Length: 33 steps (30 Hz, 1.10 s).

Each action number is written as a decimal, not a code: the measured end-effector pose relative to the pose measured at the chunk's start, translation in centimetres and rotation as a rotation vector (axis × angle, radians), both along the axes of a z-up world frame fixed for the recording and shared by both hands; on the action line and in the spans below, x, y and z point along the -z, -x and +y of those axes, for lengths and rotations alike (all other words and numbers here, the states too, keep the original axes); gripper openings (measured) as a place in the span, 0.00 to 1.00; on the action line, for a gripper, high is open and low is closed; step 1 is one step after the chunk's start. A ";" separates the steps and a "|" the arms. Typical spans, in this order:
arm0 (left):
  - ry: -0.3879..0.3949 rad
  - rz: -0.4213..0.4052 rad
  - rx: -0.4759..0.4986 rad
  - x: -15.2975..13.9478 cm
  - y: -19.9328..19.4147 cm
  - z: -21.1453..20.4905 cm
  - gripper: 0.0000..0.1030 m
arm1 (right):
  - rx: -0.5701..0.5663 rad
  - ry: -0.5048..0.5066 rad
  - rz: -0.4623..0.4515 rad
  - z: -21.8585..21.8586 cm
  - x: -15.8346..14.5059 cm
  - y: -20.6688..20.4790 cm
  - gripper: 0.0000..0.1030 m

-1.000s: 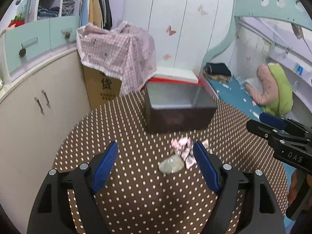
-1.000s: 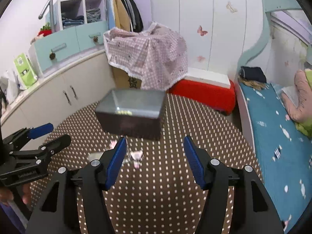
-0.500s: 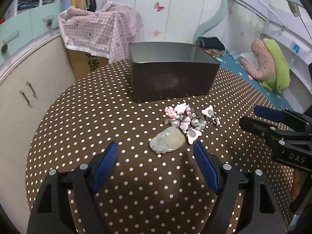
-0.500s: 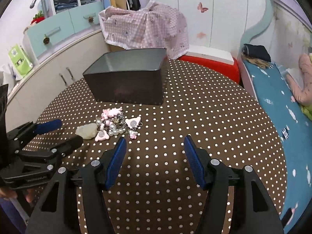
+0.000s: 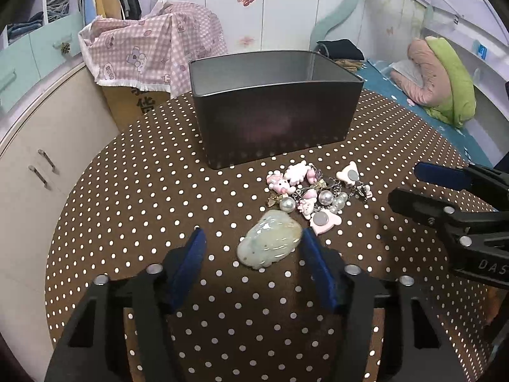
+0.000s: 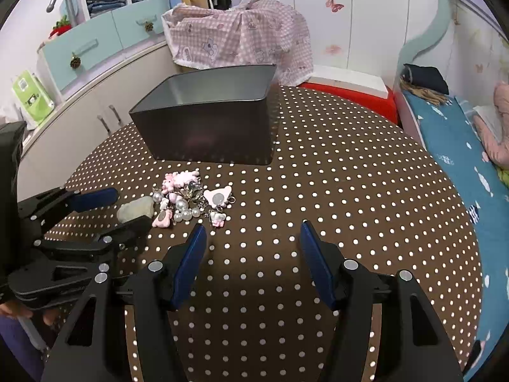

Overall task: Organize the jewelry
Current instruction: 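Open both tools and move the left tool to the jade pendant, then grasp the jade pendant with the left tool while the right tool grasps a charm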

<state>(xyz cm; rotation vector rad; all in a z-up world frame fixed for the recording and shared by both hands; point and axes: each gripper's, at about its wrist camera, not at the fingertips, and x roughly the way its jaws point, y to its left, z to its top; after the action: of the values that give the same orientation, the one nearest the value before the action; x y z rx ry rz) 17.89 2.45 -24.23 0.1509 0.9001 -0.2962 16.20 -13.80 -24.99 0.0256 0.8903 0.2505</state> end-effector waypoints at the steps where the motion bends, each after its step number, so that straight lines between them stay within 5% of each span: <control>1: 0.000 -0.002 0.005 0.0 0.0 -0.1 0.48 | -0.001 -0.003 0.000 0.1 0.0 0.0 0.58; 4: 0.001 -0.005 0.022 0.0 0.3 -0.3 0.32 | -0.004 -0.005 0.003 0.3 0.2 -0.2 0.58; 15: 0.069 0.011 -0.050 -0.3 0.9 1.6 0.27 | -0.031 0.014 0.005 2.0 0.6 -1.0 0.57; 21: 0.102 0.009 -0.058 -0.8 1.1 2.4 0.27 | -0.051 0.017 0.018 2.6 0.8 -1.7 0.40; 27: 0.122 0.011 -0.062 -1.0 1.2 2.5 0.27 | -0.072 0.022 0.024 2.5 1.1 -1.7 0.09; 33: 0.149 -0.001 -0.049 -1.8 1.4 2.6 0.27 | -0.060 -0.010 0.003 1.3 -0.2 -1.1 0.09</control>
<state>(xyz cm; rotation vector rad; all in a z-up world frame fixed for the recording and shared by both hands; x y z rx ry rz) 16.49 5.06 -22.45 -0.0086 0.8759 -0.3163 17.32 -12.54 -24.81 0.0081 0.8936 0.3109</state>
